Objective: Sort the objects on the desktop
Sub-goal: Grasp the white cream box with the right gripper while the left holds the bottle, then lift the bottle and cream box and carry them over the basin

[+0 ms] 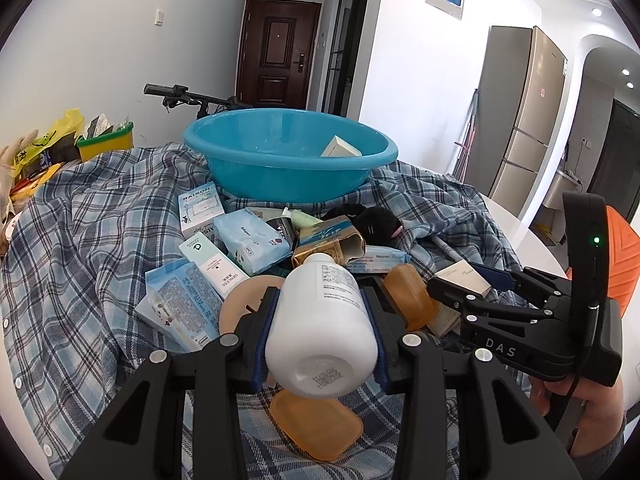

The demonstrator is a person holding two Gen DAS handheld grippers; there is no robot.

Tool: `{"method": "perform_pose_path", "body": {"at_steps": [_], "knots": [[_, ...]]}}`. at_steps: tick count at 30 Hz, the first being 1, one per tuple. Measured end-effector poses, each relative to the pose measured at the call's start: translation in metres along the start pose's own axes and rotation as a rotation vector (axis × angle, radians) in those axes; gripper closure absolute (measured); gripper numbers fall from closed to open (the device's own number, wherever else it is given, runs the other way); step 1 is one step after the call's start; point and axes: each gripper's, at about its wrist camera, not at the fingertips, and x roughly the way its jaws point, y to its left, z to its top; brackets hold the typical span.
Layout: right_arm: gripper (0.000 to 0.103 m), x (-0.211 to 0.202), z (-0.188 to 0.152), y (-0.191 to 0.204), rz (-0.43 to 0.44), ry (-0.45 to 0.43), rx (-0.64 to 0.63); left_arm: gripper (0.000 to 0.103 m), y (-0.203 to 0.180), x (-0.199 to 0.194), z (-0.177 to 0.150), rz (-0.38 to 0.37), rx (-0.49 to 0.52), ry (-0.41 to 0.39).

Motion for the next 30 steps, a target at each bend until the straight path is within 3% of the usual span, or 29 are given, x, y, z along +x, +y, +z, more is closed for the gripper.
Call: {"method": "perform_pose_path", "body": {"at_steps": [2,5,12,14,20,25,30], "knots": [[0.05,-0.004,-0.004,-0.005,-0.047,0.005,0.011,0.061,0.002,-0.001,0.0,0.003,-0.002,-0.004],[0.052,-0.002,-0.01,-0.011,-0.012,0.027,0.033,0.061,0.004,0.0,0.001,0.002,-0.011,-0.004],[0.049,0.014,-0.004,-0.002,-0.089,0.041,-0.048,0.061,0.001,0.001,-0.001,-0.001,-0.004,0.001],[0.051,0.018,-0.004,-0.006,-0.064,0.057,-0.029,0.061,0.0,0.001,-0.001,-0.001,-0.003,0.0],[0.051,-0.012,0.0,-0.004,-0.078,-0.054,0.013,0.061,0.003,0.0,0.001,0.021,-0.013,-0.004],[0.051,-0.041,0.008,0.014,-0.165,-0.175,0.001,0.061,0.001,-0.008,0.005,0.08,0.002,-0.05],[0.051,-0.062,0.021,0.038,-0.116,-0.272,0.011,0.061,-0.006,-0.026,0.017,0.085,0.013,-0.12]]}}
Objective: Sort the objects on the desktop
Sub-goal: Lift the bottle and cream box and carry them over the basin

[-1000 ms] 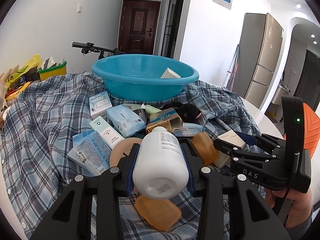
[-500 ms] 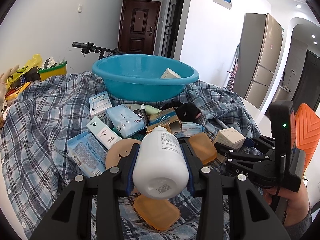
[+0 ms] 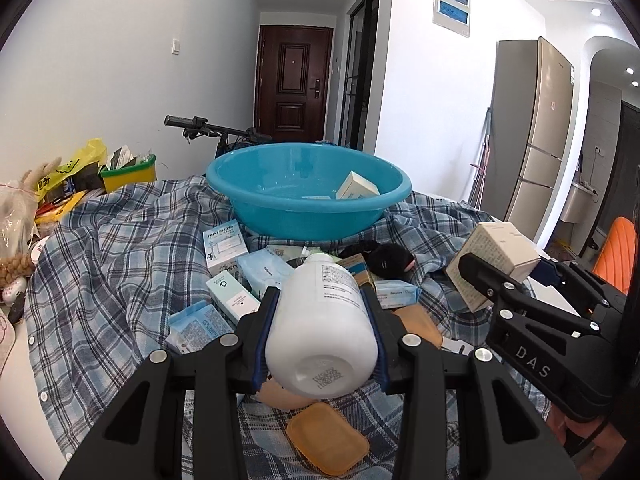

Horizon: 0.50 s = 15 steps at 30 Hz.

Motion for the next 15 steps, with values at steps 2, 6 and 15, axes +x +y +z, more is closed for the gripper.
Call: {"method": "perform_pose_path", "body": {"at_steps": [2,6,15], "knots": [[0.051,-0.007,0.012,0.011,-0.005,-0.047,-0.02,0.061,-0.002,-0.009,0.009,0.005,0.012,-0.047],[0.051,-0.017,0.038,0.019,0.005,-0.118,-0.038,0.061,-0.001,-0.027,0.038,0.046,0.042,-0.156],[0.051,-0.048,0.083,0.026,0.049,-0.239,-0.035,0.061,-0.001,-0.054,0.083,0.06,0.097,-0.266]]}}
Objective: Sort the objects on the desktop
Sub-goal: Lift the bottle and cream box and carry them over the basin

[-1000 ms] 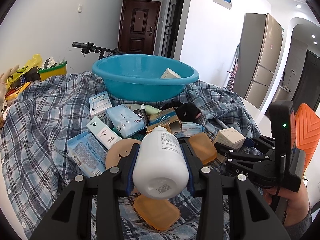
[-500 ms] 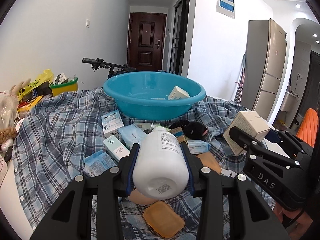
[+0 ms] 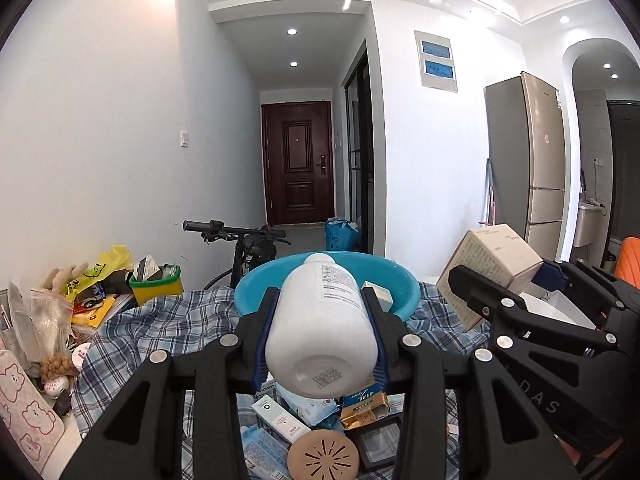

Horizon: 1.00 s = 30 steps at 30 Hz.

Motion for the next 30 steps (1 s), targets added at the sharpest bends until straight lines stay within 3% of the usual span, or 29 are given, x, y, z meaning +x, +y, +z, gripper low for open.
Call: {"method": "perform_pose_path", "body": {"at_steps": [4,10,17,20,23,30], "knots": [[0.051,-0.001,0.009,-0.001,-0.001,-0.019,-0.011,0.061,0.006,0.005,0.009,-0.045,-0.034,0.023],[0.051,0.018,0.028,-0.01,0.039,-0.074,-0.012,0.061,0.011,0.034,0.033,-0.039,-0.043,-0.003],[0.051,0.067,0.059,-0.022,0.024,-0.101,-0.009,0.061,0.02,0.104,0.06,-0.017,-0.009,-0.061],[0.051,0.088,0.07,-0.034,0.036,-0.119,0.026,0.061,0.032,0.139,0.069,-0.031,-0.053,-0.074],[0.051,0.112,0.075,-0.043,0.01,-0.123,0.024,0.061,0.035,0.175,0.073,0.016,0.002,-0.101],[0.051,0.172,0.078,-0.049,-0.019,-0.132,0.01,0.061,0.065,0.249,0.078,0.051,-0.058,-0.045]]}}
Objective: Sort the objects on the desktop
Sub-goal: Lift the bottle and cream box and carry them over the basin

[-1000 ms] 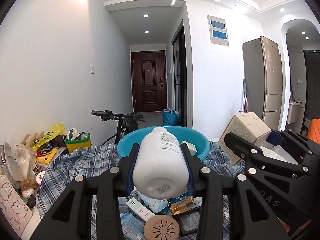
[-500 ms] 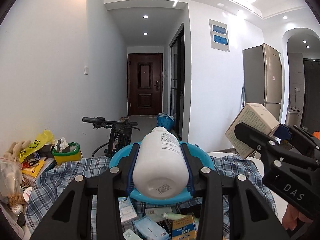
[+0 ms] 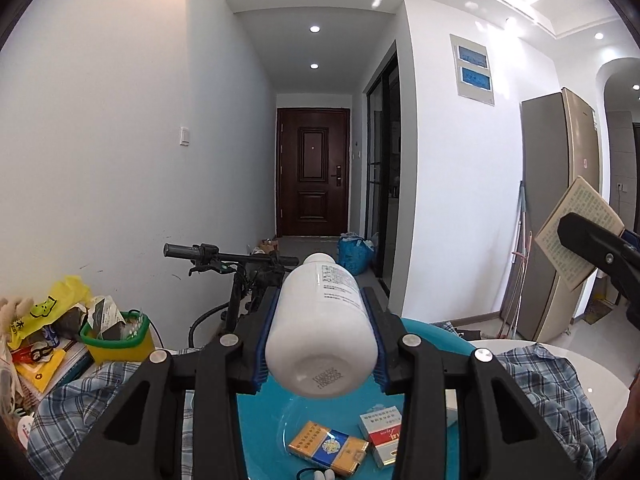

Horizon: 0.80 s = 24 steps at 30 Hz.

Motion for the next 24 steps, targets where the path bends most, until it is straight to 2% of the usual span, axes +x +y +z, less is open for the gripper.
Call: {"method": "perform_pose_path", "body": {"at_steps": [9,12,15,16,18,19,21,22,24], "knots": [[0.051,0.061,-0.004,-0.003,-0.001,0.055,0.049,0.061,-0.01,0.052,0.015,-0.008,0.022,-0.001],[0.051,0.075,-0.005,-0.005,-0.005,0.061,0.046,0.061,-0.007,0.061,0.017,-0.038,-0.013,0.008],[0.051,0.08,-0.008,-0.008,-0.002,0.058,0.044,0.061,-0.003,0.059,0.015,-0.052,-0.033,0.021],[0.051,0.079,-0.011,-0.009,-0.002,0.057,0.048,0.061,0.003,0.055,0.013,-0.058,-0.072,0.035],[0.051,0.076,-0.016,-0.011,0.015,0.059,0.062,0.061,0.016,0.037,0.006,-0.091,-0.149,-0.014],[0.051,0.071,-0.019,-0.012,0.032,0.05,0.075,0.061,0.017,0.033,0.007,-0.068,-0.14,-0.031],[0.051,0.07,-0.02,-0.011,0.045,0.046,0.078,0.061,0.008,0.027,0.013,-0.011,-0.034,-0.025],[0.051,0.07,-0.02,-0.009,0.048,0.051,0.064,0.061,0.006,0.023,0.013,0.004,-0.022,-0.046],[0.051,0.068,-0.02,-0.007,0.043,0.038,0.053,0.061,0.004,0.02,0.014,-0.009,-0.029,-0.049]]}}
